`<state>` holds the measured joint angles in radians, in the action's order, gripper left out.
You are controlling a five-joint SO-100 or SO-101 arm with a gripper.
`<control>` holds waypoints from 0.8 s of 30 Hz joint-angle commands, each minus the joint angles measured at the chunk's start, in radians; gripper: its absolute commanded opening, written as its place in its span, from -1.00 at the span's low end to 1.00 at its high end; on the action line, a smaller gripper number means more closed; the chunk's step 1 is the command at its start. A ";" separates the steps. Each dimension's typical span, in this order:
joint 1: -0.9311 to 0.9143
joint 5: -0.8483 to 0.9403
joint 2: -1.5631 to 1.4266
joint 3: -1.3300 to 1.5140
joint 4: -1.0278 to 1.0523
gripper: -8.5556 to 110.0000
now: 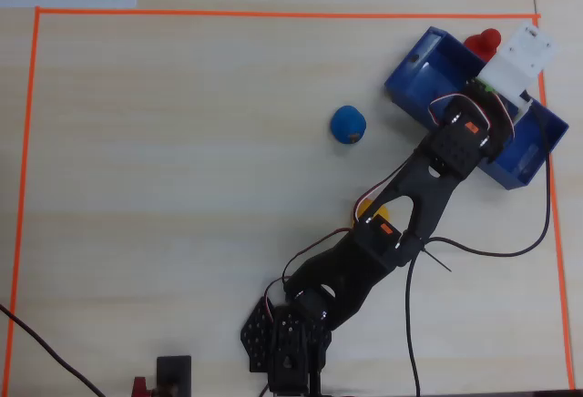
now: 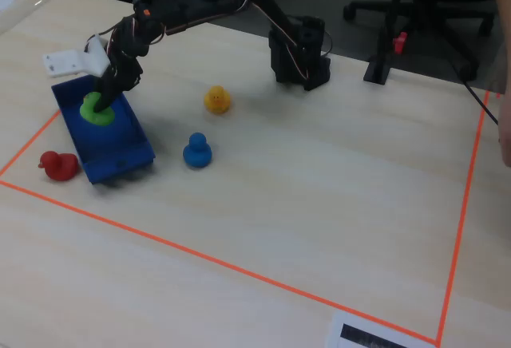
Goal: Grasp green duck and put it into box.
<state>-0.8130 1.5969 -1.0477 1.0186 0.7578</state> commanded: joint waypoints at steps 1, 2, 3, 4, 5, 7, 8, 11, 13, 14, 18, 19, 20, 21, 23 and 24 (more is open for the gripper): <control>-0.018 0.028 0.008 0.000 -0.069 -0.85; -0.021 0.040 0.017 0.018 -0.092 -0.85; -0.023 0.052 0.025 0.034 -0.115 -0.85; -0.023 0.060 0.037 0.040 -0.132 -0.85; -0.025 0.063 0.051 0.040 -0.147 -0.85; -0.026 0.072 0.069 0.038 -0.170 -0.85; -0.028 0.075 0.074 0.038 -0.175 -0.85; -0.032 0.092 0.072 0.038 -0.160 -0.73; -0.034 0.094 0.058 0.034 -0.130 -0.69; -0.034 0.094 0.049 0.034 -0.115 -0.67; -0.038 0.094 0.012 0.034 -0.063 -0.60; -0.041 0.094 0.003 0.035 -0.052 -0.59; -0.043 0.094 -0.005 0.040 -0.044 -0.57; -0.044 0.094 -0.014 0.043 -0.043 -0.57; -0.044 0.086 -0.035 0.048 -0.040 -0.56; -0.044 0.083 -0.048 0.049 -0.037 -0.56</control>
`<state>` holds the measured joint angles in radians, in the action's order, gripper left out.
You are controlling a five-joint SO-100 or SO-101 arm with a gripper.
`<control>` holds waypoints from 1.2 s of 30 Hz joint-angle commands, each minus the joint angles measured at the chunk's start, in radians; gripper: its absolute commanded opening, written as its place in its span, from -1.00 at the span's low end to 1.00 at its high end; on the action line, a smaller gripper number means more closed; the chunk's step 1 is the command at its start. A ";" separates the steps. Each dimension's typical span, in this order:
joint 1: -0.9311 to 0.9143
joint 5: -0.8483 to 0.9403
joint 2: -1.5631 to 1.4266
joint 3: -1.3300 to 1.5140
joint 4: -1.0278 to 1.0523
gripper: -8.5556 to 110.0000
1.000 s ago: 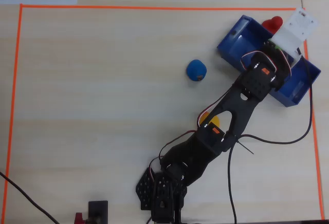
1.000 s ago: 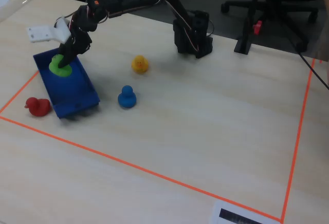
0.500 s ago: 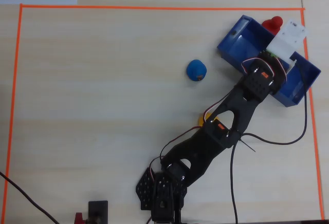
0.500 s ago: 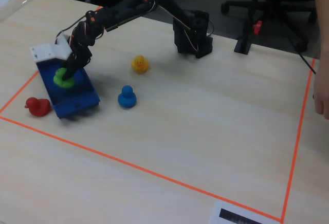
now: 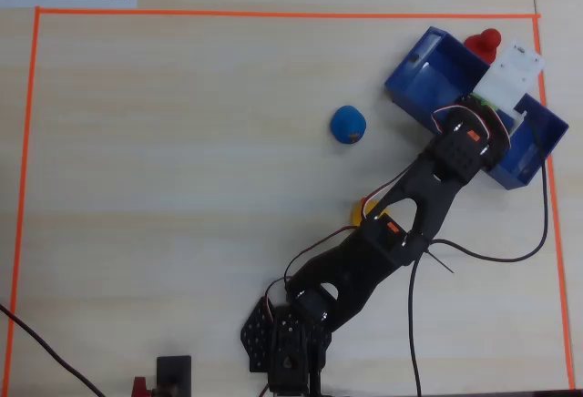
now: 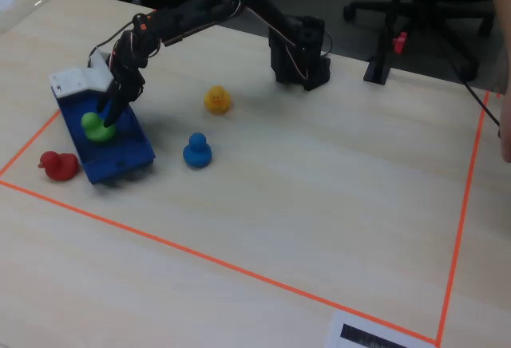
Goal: Grasp green duck and put it into box.
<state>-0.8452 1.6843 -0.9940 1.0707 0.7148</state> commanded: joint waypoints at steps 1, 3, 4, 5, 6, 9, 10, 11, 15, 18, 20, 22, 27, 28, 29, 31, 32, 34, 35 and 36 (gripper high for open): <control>-0.011 -0.014 -0.115 -0.006 0.003 -0.56; -0.008 -0.044 -0.144 -0.038 -0.020 -0.56; -0.005 -0.060 -0.155 -0.080 -0.021 -0.56; 0.000 -0.074 -0.164 -0.132 -0.012 -0.56; 0.006 -0.083 -0.175 -0.190 0.017 -0.56; 0.055 -0.087 -0.244 -0.311 0.184 -0.67; 0.081 -0.086 -0.284 -0.311 0.245 -0.72; 0.115 -0.092 -0.328 -0.305 0.316 -0.77; 0.298 -0.250 -0.546 -0.187 0.581 -0.85; 0.457 -0.265 -0.765 0.051 0.706 -0.85; 0.566 -0.265 -0.923 0.247 0.733 -0.85; 0.667 -0.259 -1.098 0.468 0.727 -0.85; 0.865 -0.236 -1.519 0.992 0.715 -0.85; 0.877 -0.216 -1.595 1.095 0.710 -0.85; 0.879 -0.195 -1.666 1.187 0.701 -0.85; 0.848 -0.138 -1.796 1.373 0.667 -0.85; 0.827 -0.098 -1.856 1.457 0.646 -0.85; 0.802 -0.057 -1.962 1.600 0.607 -0.85; 0.799 -0.048 -2.008 1.661 0.594 -0.85; 0.801 -0.040 -2.052 1.713 0.588 -0.85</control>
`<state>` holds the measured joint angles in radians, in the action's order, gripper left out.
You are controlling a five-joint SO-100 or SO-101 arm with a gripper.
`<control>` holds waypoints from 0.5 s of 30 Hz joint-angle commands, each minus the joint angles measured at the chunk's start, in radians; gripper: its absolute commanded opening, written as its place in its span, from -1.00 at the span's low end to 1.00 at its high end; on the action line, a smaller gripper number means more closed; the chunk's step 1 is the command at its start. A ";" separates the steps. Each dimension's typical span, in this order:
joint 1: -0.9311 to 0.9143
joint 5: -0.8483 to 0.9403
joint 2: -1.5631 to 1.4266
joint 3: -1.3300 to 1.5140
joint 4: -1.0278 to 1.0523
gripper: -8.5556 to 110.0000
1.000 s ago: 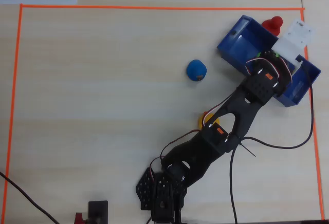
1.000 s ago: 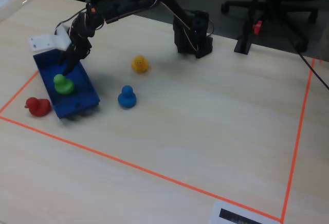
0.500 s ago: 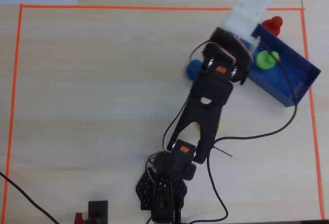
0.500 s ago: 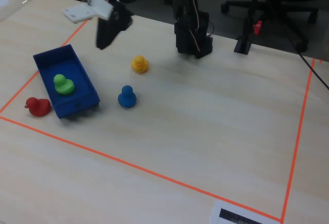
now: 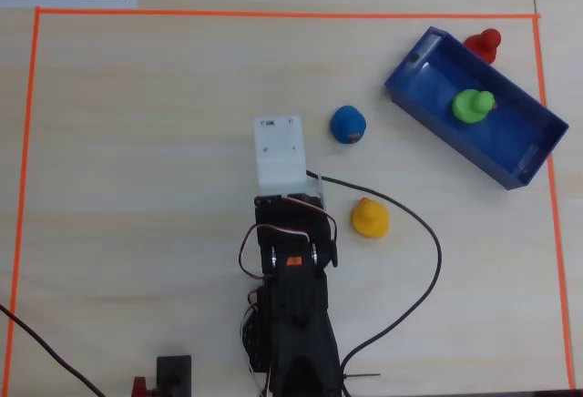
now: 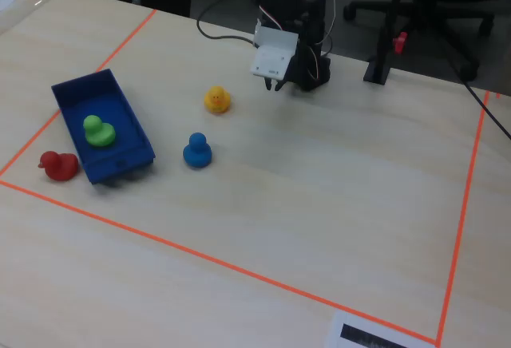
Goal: Grasp green duck and put it into box.
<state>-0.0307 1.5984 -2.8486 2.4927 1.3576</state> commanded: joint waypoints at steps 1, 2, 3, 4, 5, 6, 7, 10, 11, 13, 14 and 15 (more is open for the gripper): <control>-0.005 0.046 -0.235 0.334 -0.055 -0.85; 0.005 0.046 -0.264 0.374 -0.055 -0.85; 0.014 0.046 -0.293 0.411 -0.054 -0.85; 0.020 0.051 -0.318 0.442 -0.046 -0.85; 0.026 0.054 -0.336 0.465 -0.034 -0.85; 0.031 0.054 -0.353 0.486 -0.026 -0.85; 0.034 0.054 -0.373 0.506 -0.018 -0.85; 0.034 0.064 -0.459 0.566 0.008 -0.85; 0.029 0.066 -0.462 0.578 0.006 -0.85; 0.025 0.061 -0.462 0.589 0.000 -0.85; 0.023 0.060 -0.462 0.594 -0.003 -0.85; 0.023 0.058 -0.462 0.601 -0.008 -0.85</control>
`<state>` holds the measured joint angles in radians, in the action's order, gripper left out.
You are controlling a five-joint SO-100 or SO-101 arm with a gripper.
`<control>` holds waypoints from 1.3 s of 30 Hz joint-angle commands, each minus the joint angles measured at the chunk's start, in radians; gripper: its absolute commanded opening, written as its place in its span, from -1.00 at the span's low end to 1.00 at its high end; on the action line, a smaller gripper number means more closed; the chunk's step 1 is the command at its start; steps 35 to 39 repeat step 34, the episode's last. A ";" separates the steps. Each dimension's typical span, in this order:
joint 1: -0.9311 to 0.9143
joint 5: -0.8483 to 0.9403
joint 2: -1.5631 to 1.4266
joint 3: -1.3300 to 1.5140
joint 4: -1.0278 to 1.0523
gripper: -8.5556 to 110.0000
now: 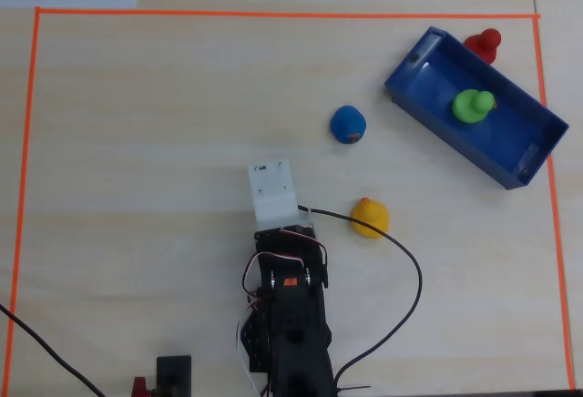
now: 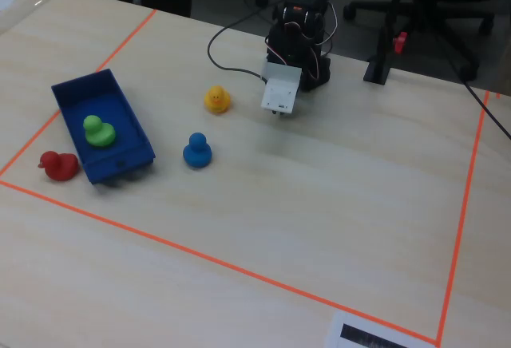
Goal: Grasp green duck and put it into box.
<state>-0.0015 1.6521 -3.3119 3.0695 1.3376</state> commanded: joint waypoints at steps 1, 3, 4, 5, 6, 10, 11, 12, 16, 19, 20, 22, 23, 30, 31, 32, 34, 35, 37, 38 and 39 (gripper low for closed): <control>-0.006 0.003 0.002 0.034 0.006 -0.85; -0.008 -0.005 0.002 0.040 0.003 -0.85; -0.005 -0.009 0.002 0.040 0.003 -0.85; -0.002 -0.011 0.002 0.040 0.005 -0.85; 0.003 -0.012 0.002 0.040 0.005 -0.85; 0.005 -0.014 0.000 0.040 0.005 -0.83; 0.005 -0.017 0.000 0.040 0.005 -0.83; 0.005 -0.023 0.000 0.040 0.006 -0.83; 0.005 -0.034 0.000 0.041 0.008 -0.82; 0.005 -0.034 0.000 0.041 0.008 -0.82; 0.005 -0.034 0.000 0.041 0.008 -0.82; 0.005 -0.034 0.000 0.041 0.008 -0.82; 0.005 -0.034 0.000 0.041 0.008 -0.82; 0.005 -0.034 0.000 0.041 0.008 -0.82; 0.005 -0.034 0.000 0.041 0.008 -0.82; 0.005 -0.034 0.000 0.041 0.008 -0.82; 0.005 -0.034 0.000 0.041 0.008 -0.82; 0.005 -0.034 0.000 0.041 0.008 -0.82; 0.005 -0.034 0.000 0.041 0.008 -0.82; 0.005 -0.034 0.000 0.041 0.008 -0.82; 0.005 -0.034 0.000 0.041 0.008 -0.82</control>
